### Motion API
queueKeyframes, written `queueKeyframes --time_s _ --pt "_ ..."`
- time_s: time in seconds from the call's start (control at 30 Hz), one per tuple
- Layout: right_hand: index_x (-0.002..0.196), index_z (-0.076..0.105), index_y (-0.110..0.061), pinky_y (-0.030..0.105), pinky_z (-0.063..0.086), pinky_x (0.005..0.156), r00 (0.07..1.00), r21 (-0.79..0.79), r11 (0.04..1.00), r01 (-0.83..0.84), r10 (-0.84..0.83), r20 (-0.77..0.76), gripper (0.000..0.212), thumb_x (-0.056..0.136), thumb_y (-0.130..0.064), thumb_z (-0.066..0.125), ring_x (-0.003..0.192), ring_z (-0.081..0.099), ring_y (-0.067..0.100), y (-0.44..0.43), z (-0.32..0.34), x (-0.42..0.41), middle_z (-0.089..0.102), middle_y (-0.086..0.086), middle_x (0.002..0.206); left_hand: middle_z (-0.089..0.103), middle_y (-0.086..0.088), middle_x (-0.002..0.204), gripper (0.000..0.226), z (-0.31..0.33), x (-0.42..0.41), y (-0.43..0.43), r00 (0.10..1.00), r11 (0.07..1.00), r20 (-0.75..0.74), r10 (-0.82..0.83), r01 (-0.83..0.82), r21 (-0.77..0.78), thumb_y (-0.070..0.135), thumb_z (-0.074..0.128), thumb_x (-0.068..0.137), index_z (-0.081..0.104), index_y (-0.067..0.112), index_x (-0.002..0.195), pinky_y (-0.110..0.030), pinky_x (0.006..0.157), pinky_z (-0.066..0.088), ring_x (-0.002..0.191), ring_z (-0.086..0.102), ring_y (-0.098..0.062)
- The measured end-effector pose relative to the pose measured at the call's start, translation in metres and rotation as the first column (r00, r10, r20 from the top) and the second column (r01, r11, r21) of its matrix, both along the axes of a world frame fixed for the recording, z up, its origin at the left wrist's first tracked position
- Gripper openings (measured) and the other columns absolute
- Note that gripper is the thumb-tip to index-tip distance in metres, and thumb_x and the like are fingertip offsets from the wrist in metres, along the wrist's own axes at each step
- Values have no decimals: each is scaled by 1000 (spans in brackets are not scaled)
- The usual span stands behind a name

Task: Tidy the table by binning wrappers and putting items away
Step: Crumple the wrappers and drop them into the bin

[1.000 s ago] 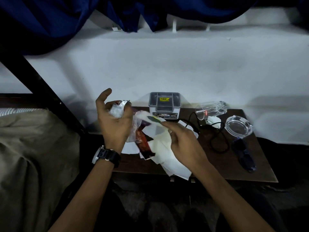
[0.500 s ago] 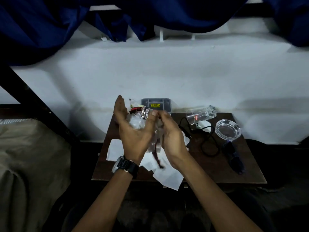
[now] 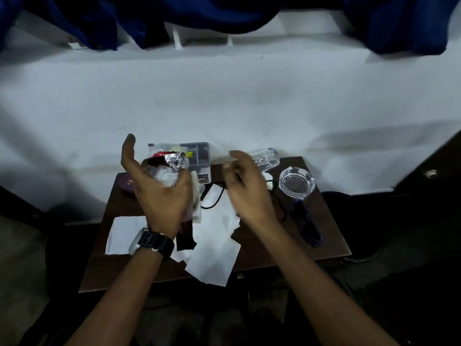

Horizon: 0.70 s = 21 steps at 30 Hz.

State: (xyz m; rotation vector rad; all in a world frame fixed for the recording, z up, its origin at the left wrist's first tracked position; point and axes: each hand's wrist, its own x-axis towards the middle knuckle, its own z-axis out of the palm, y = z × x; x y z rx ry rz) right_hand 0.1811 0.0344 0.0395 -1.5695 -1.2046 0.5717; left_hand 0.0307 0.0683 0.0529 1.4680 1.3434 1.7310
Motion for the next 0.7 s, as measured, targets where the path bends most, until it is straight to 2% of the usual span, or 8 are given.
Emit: queueKeyframes --time_s 0.1,0.23,0.33,0.4,0.5,0.57,0.63,0.7 --pt "120 63 -19 49 49 100 939 -114 972 207 -164 303 33 91 -35 63 117 62 28 24 -20 61 68 3 121 63 -23 127 96 -1 0 6 998 998 -41 -53 52 -25 17 76 73 26 39 151 -52 89 57 102 69 -35" --pt "131 53 -15 50 37 107 798 -453 850 270 66 599 67 80 -55 70 130 49 36 38 -43 91 56 11 134 57 -21 135 97 -5 8 4 988 992 -106 -113 108 -60 11 76 72 26 30 153 -35 94 57 110 66 -32" --pt "132 49 -9 50 38 106 756 -459 842 285 97 647 72 79 -52 72 131 47 37 41 -59 86 55 13 135 58 -23 134 98 -14 13 10 990 990 -75 -124 118 -70 13 76 70 26 38 150 -50 90 58 107 67 -36" --pt "124 54 -9 48 39 103 746 -394 873 286 55 663 55 80 -38 71 124 52 36 40 -61 83 61 12 127 58 -20 132 97 -15 16 11 989 989 -72 -132 127 -70 9 76 71 27 36 150 -49 87 59 103 68 -31" --pt "109 63 -9 45 39 99 710 -267 914 306 -32 703 27 86 -23 62 111 59 33 40 -61 82 69 9 110 59 -6 125 95 -17 21 9 989 989 -66 -135 131 -68 -3 75 74 28 23 152 -20 80 56 96 67 -7" --pt "107 69 -11 47 40 100 710 -178 932 315 -107 696 22 92 -23 58 108 62 32 40 -57 83 70 8 109 57 -8 131 94 -17 22 9 988 988 -69 -139 134 -76 -6 75 74 29 21 152 -14 81 53 100 67 -7" --pt "105 71 -14 43 48 96 807 -26 966 259 -202 555 16 94 -21 61 103 65 28 36 -44 83 71 6 108 54 -10 139 93 -16 23 10 987 986 -60 -152 147 -75 -4 77 75 30 22 151 -20 89 55 112 66 -17" --pt "101 73 -19 25 53 87 945 142 970 197 -226 237 11 92 -14 68 97 67 18 28 -23 70 71 3 104 51 -4 143 91 -15 27 11 985 981 -15 -173 171 -88 0 79 76 32 25 150 -35 98 57 122 63 -24"
